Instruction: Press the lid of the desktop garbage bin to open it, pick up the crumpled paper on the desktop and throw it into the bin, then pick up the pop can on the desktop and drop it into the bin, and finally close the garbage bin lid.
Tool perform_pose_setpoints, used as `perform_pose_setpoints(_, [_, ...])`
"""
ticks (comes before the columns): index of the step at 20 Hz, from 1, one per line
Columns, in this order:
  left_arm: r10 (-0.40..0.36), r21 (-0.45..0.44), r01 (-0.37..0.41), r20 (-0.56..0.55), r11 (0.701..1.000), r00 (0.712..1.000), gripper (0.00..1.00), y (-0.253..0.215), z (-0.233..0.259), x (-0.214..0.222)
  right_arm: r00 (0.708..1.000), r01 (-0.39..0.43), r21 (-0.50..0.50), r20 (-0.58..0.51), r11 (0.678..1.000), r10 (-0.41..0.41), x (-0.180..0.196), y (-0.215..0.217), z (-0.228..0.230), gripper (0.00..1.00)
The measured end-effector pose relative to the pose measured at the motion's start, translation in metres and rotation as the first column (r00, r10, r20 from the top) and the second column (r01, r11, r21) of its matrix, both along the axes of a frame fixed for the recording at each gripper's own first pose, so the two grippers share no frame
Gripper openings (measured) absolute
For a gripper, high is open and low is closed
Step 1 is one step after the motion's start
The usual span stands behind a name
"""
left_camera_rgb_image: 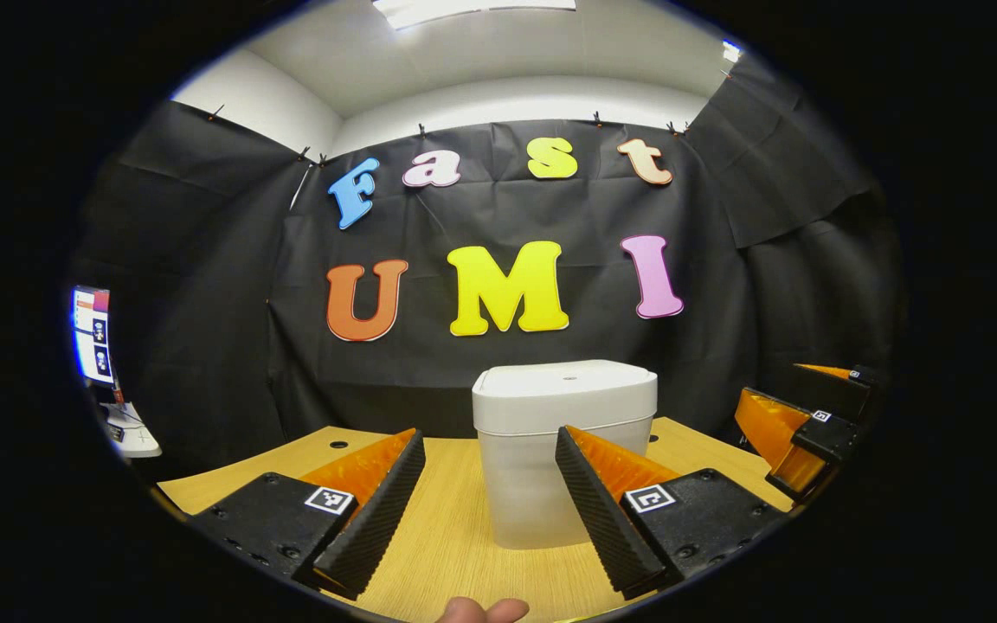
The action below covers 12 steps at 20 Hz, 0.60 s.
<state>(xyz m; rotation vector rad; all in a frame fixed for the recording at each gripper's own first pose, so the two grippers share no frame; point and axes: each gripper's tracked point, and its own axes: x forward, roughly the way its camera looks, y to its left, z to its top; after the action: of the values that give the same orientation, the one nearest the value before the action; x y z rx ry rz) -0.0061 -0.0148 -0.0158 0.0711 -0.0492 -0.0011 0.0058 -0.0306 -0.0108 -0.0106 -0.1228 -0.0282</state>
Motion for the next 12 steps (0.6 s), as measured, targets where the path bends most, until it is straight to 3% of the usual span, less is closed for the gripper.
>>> perform_pose_setpoints(12, [0.023,-0.025,-0.023,0.006,0.999,1.000,0.98,0.017,0.005,-0.011,1.000,-0.003,-0.016,0.016,1.000,0.003,-0.010,0.009,0.010,0.96])
